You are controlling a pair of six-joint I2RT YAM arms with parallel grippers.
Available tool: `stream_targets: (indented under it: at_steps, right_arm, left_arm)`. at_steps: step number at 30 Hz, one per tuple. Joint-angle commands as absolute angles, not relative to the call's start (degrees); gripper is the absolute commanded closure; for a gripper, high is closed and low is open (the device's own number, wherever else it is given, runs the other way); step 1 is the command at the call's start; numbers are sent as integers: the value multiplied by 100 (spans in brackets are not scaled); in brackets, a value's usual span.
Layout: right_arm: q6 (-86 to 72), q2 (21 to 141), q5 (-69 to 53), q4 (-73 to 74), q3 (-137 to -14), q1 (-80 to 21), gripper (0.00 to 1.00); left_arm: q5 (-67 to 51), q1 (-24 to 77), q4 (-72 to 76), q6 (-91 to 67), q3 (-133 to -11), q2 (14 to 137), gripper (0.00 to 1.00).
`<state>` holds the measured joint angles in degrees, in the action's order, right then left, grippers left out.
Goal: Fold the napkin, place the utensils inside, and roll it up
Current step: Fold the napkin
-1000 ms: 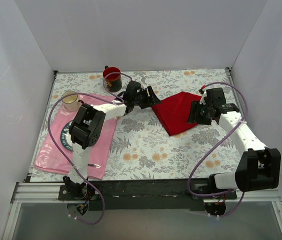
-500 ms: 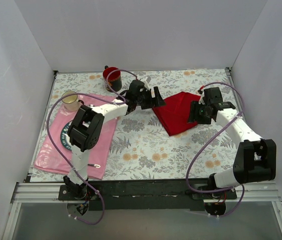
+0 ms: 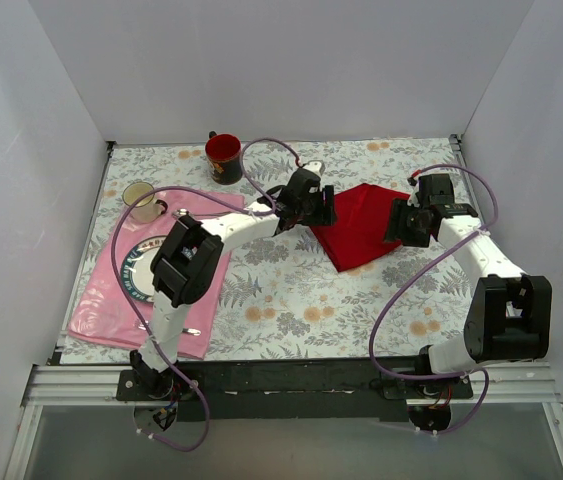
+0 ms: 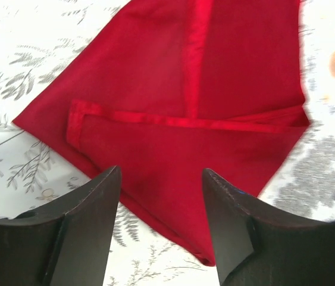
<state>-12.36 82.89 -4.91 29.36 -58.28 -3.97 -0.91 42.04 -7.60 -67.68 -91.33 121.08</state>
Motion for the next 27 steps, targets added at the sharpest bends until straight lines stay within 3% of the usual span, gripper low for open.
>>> stream_targets:
  at_steps: [1, 8, 14, 17, 27]
  right_arm:
    - [-1292, 8271, -580, 2751, -5827, -378, 37]
    - [-1292, 8200, -580, 2742, -5783, -387, 37]
    - [-1283, 8156, -598, 2742, -5713, -387, 37]
    - [-1266, 8112, -571, 2751, -5695, -387, 37]
    - [-1222, 8095, -580, 2760, -5687, -378, 37]
  left_arm:
    - [509, 4192, -1221, -6627, -9448, 12234, 45]
    - [685, 4236, -1336, -6662, -9554, 12436, 44]
    - [809, 4245, -1432, -6601, -9773, 12647, 49]
    - [817, 4263, -1433, -6601, -9782, 12665, 57]
    - [993, 4403, -1433, -6504, -9817, 12604, 60]
